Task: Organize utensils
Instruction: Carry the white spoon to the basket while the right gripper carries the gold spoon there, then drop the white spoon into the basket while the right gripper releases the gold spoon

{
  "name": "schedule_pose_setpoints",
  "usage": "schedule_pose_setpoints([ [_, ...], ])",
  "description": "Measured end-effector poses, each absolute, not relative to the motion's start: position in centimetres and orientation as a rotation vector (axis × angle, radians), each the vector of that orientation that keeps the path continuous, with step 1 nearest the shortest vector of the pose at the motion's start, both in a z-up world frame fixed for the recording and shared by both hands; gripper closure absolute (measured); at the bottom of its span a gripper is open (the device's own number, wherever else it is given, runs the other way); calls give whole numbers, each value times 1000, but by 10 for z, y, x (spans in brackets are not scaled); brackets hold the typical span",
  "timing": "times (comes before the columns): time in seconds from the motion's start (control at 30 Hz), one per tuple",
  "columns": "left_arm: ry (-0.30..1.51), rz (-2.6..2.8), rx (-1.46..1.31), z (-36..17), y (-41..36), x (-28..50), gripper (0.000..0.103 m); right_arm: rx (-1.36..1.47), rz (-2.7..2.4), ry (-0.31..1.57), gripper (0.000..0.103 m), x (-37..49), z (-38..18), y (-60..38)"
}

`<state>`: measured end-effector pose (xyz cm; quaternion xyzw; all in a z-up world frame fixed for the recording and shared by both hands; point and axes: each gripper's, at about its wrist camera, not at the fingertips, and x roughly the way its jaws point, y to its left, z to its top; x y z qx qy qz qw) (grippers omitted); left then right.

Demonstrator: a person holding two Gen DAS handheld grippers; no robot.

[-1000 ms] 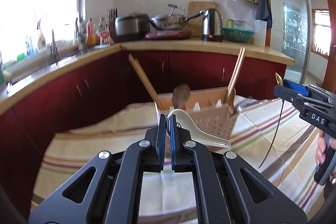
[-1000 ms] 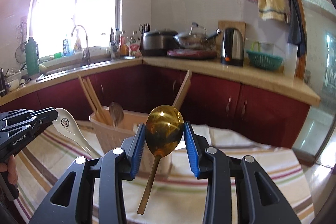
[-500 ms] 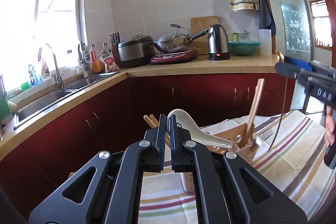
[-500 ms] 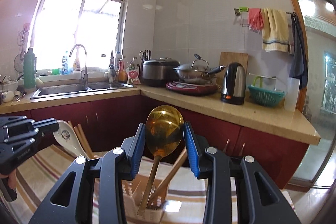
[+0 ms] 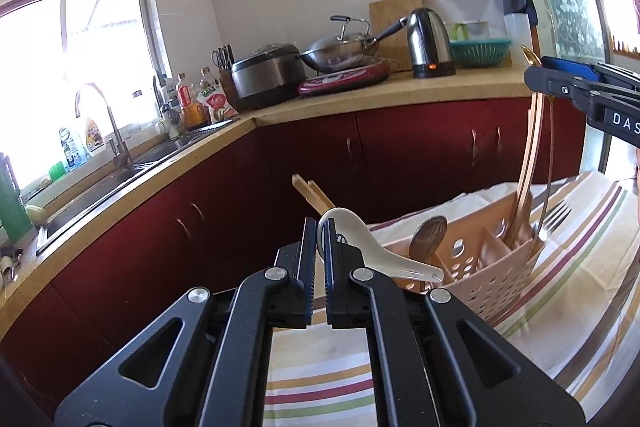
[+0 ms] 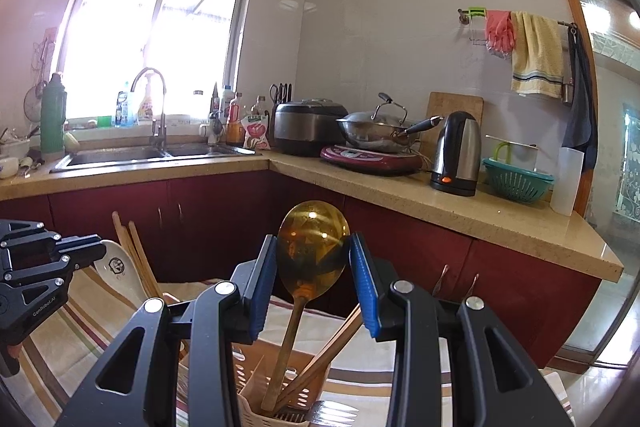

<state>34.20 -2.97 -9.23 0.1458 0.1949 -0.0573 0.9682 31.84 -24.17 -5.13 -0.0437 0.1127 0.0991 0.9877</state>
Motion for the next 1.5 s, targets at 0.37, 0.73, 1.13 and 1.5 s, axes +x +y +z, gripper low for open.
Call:
schedule_pose_setpoints([
  [0.37,436,-151,290,-108,-36,350,85,-73,224,306,66,321,-81,-234],
  [0.73,442,-156,242,-114,-36,347,44,-48,231,341,63,319,-90,-235],
  [1.13,417,-134,105,-92,-24,316,16,26,190,308,38,271,-63,-249],
  [1.5,438,-84,-6,-91,-21,231,6,56,135,398,33,200,-76,-251],
])
